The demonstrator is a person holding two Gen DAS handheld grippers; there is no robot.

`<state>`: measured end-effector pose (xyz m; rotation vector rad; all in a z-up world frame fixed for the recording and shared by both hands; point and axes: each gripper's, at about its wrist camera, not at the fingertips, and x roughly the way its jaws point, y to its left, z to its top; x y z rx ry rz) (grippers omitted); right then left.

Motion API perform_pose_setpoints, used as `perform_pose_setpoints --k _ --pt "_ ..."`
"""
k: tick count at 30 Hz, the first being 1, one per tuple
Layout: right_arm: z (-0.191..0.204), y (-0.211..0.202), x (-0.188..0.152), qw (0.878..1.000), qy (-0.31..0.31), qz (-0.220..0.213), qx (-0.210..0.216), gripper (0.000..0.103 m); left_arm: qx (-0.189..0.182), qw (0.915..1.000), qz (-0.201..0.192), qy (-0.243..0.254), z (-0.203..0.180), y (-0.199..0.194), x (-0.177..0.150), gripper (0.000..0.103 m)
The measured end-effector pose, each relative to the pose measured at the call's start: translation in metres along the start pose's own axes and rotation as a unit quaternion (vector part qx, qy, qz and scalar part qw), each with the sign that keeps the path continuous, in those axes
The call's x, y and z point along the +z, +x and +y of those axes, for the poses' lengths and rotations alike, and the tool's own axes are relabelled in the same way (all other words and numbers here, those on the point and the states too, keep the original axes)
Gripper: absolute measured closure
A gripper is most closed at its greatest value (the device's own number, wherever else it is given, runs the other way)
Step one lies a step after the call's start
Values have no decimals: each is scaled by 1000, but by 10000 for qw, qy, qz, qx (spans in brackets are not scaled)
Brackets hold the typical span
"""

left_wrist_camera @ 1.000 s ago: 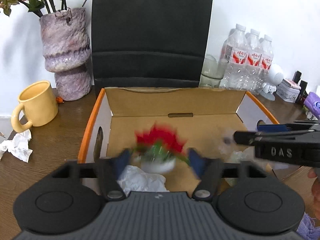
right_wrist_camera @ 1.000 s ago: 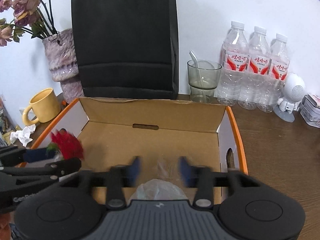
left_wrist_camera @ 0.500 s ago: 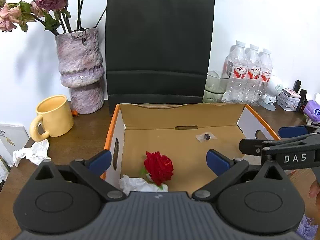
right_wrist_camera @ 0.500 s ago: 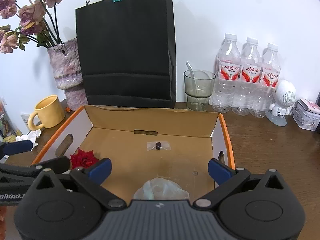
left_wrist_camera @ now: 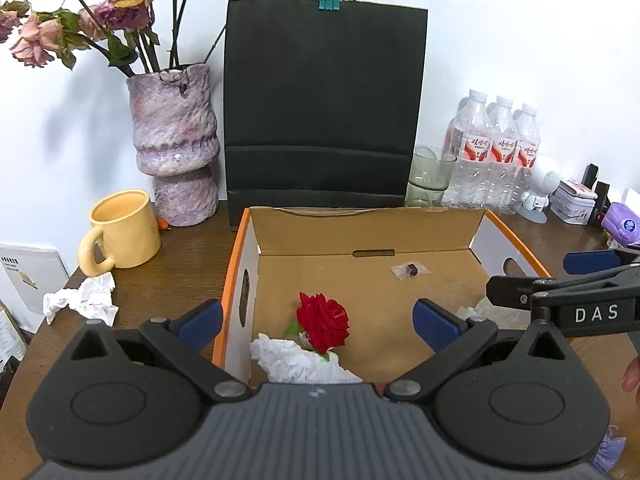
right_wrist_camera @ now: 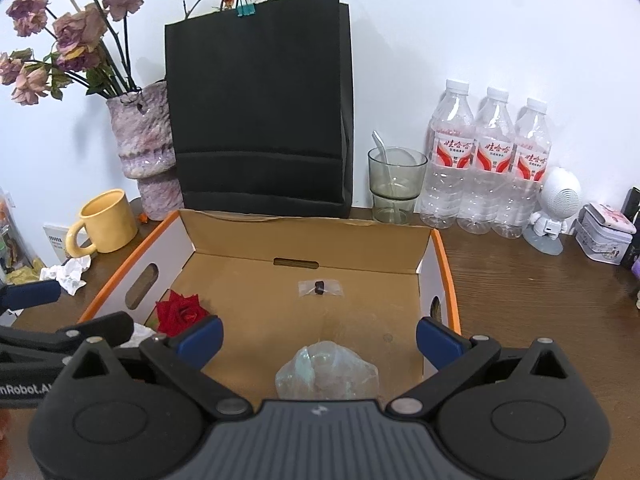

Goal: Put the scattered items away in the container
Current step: 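Move the right tool to the purple pouch while the left tool reaches the small yellow snack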

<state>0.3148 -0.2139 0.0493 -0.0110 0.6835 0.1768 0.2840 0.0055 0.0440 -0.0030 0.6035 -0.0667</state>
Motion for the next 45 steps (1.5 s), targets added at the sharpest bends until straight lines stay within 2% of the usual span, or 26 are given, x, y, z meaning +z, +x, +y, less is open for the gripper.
perform_pose_setpoints --k 12,22,26,35,45 --pt "0 -58 -21 9994 -99 -323 -106 0 -86 9994 -338 65 1 -60 -15 0" --pt "-8 -112 -66 9982 -53 -598 21 0 -162 9986 -503 12 9 -108 -56 0" --pt "-14 -126 -89 9983 34 -555 152 0 -176 9985 -506 -134 17 -121 -77 0" --pt "-22 -139 -142 9993 139 -342 104 0 -79 9990 -316 -296 32 -129 -121 0" --pt "-28 -133 -180 9994 244 -206 -161 0 21 9994 -177 -307 43 -124 -145 0"
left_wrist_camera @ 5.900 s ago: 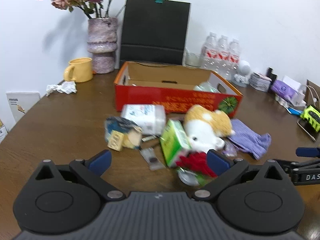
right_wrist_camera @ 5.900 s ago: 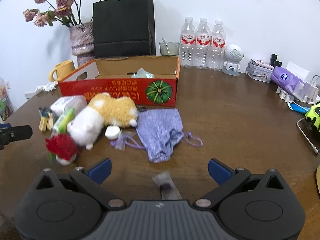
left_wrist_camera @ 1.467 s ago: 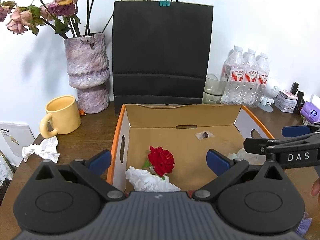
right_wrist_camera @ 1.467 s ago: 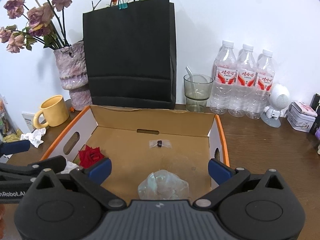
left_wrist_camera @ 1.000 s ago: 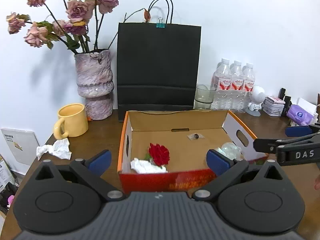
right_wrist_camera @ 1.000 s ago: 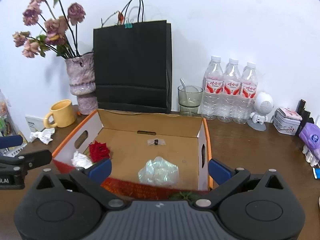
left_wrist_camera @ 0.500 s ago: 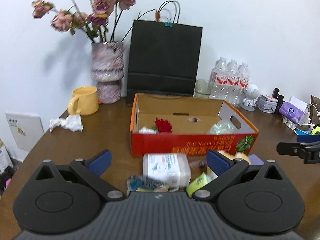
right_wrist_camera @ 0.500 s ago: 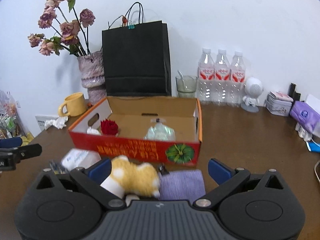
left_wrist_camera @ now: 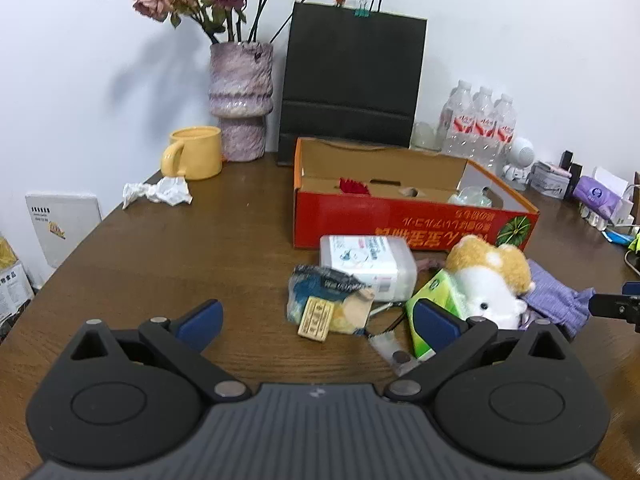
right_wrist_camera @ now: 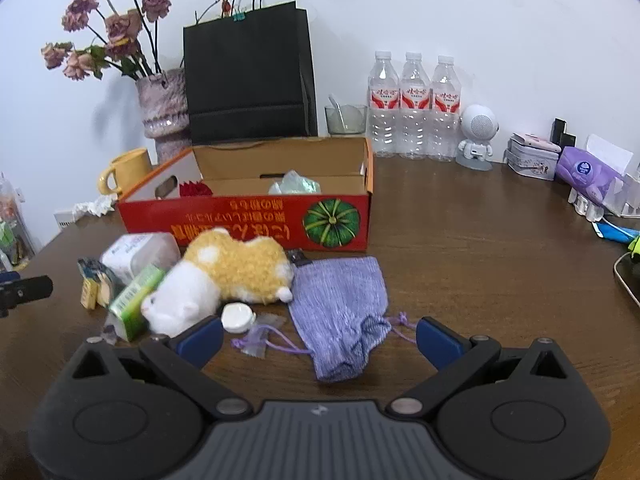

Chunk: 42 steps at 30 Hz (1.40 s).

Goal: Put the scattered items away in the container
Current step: 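Move the right tool to the purple pouch while the left tool reaches the small yellow snack, then grasp the purple pouch with the right tool while the left tool grasps the yellow snack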

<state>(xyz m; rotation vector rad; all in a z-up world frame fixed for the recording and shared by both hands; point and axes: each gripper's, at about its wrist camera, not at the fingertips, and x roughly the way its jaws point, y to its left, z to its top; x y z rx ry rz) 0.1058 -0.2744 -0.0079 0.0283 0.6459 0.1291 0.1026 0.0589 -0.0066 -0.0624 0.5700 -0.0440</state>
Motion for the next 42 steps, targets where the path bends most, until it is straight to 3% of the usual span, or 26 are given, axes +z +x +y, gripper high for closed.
perform_pose_setpoints --k 12,18,19,27,30,31,34,42 --pt "0 32 -4 9986 -329 166 -370 2 115 9996 161 220 2 30 -1 2" --pt "-6 54 2 9982 -350 216 -433 6 148 9985 368 365 3 57 1 23" --pt "-6 57 3 9982 -357 228 -430 7 150 9983 415 375 3 62 1 30" --pt "-8 82 3 9979 -342 420 -367 29 20 9975 568 409 1 76 -1 55" --pt "-9 82 3 9984 -299 424 -244 41 8 9973 606 426 1 77 -2 75" --pt "-9 80 3 9985 -307 423 -189 50 -17 9971 620 431 1 76 -2 82" --pt "-9 75 4 9988 -269 376 -140 74 -39 9972 630 409 1 73 -2 82" --pt "-10 53 2 9996 -195 186 -120 81 -104 9981 503 341 1 53 -2 82"
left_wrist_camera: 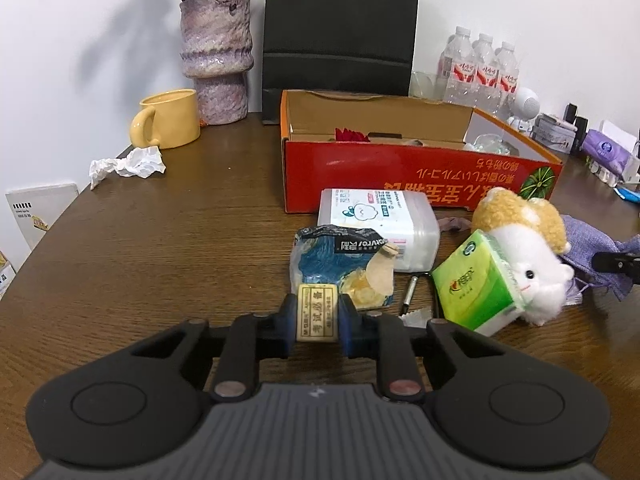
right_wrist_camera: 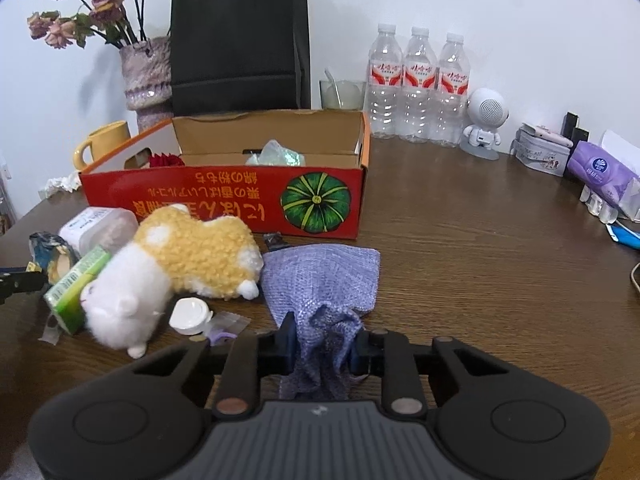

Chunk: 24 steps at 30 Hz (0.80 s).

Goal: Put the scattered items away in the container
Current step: 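Grasp the purple pouch with the right tool while the left tool grasps the yellow snack, then carry the pouch and snack into the box and open both tools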

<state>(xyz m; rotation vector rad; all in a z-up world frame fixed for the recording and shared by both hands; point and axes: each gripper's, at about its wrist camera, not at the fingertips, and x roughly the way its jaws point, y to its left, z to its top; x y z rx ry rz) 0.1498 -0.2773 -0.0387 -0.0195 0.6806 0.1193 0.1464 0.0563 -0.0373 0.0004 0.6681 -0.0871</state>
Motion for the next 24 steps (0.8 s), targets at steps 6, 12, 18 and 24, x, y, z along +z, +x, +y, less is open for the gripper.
perform_pose_setpoints --k 6,12,18,24 --pt "-3 -19 2 9998 16 -216 -43 82 -37 9999 -162 18 -1 -17 2 82" --pt "-2 -37 8 9990 31 -440 -26 82 -149 9995 -273 5 -4 -28 10 82" --pt "3 -50 21 9979 -41 -654 5 82 -292 9987 -409 60 -14 -36 25 82" --pt "7 -55 35 9968 -119 -793 30 82 -376 9977 -537 152 -22 -37 41 82"
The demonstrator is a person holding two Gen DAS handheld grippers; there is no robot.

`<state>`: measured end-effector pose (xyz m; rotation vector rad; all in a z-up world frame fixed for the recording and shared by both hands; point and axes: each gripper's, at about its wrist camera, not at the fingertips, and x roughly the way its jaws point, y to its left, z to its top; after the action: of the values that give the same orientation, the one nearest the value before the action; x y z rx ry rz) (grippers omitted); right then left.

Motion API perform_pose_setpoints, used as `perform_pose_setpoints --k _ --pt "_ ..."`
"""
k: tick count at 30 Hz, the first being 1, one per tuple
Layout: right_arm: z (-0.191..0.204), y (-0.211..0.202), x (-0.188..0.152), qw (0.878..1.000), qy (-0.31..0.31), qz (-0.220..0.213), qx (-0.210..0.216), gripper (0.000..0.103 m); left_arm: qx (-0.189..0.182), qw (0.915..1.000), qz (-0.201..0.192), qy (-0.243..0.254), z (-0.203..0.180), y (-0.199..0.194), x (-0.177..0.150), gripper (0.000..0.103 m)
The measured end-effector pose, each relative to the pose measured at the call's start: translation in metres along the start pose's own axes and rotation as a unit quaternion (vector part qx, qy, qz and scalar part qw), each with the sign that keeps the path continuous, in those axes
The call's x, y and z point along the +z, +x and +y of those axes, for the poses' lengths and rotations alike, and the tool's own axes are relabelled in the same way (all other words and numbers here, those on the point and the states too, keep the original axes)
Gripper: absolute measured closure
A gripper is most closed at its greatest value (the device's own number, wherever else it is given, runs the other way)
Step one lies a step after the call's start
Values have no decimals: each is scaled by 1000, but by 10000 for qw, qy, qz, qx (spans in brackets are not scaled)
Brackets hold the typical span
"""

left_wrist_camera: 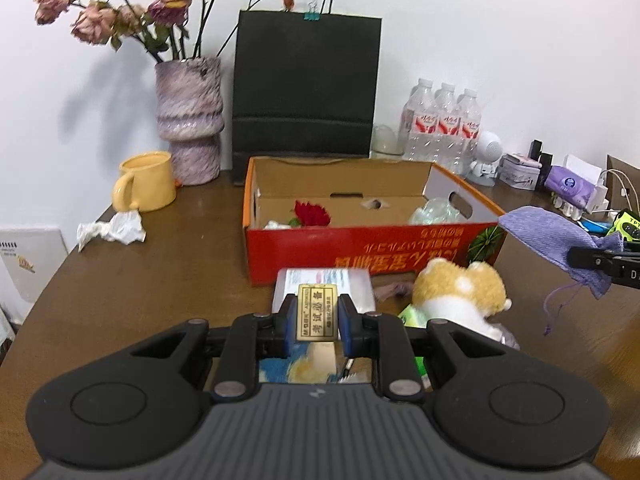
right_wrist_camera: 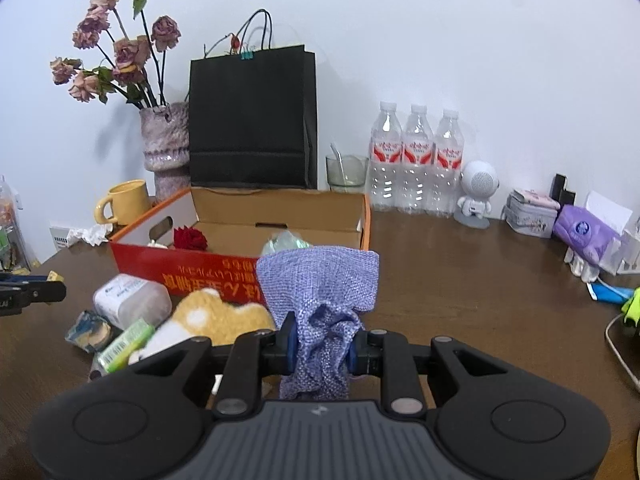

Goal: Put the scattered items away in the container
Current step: 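Carry the pouch and snack into the box and open both tools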

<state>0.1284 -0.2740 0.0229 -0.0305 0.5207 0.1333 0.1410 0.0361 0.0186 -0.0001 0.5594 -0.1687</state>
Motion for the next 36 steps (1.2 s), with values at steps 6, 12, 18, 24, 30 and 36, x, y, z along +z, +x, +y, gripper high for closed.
perform_pose_setpoints --k 6,12,18,24,30,36 --pt "2 9 24 9999 -122 -87 68 82 -92 9999 -75 107 -5 12 32 82" --pt "9 36 75 9993 -238 -236 173 82 -160 9995 -220 159 -16 39 78 82" --pt "18 92 113 9993 -192 -3 311 82 -219 9997 -69 49 -25 88 107 82" --pt "27 152 121 9984 -174 406 344 82 -100 9996 259 -58 -21 145 118 82" --pt "31 193 119 9968 -136 711 338 82 32 9984 549 -145 -14 184 117 82" --pt "36 212 116 9953 -146 932 225 70 139 9976 614 -279 -9 197 113 64"
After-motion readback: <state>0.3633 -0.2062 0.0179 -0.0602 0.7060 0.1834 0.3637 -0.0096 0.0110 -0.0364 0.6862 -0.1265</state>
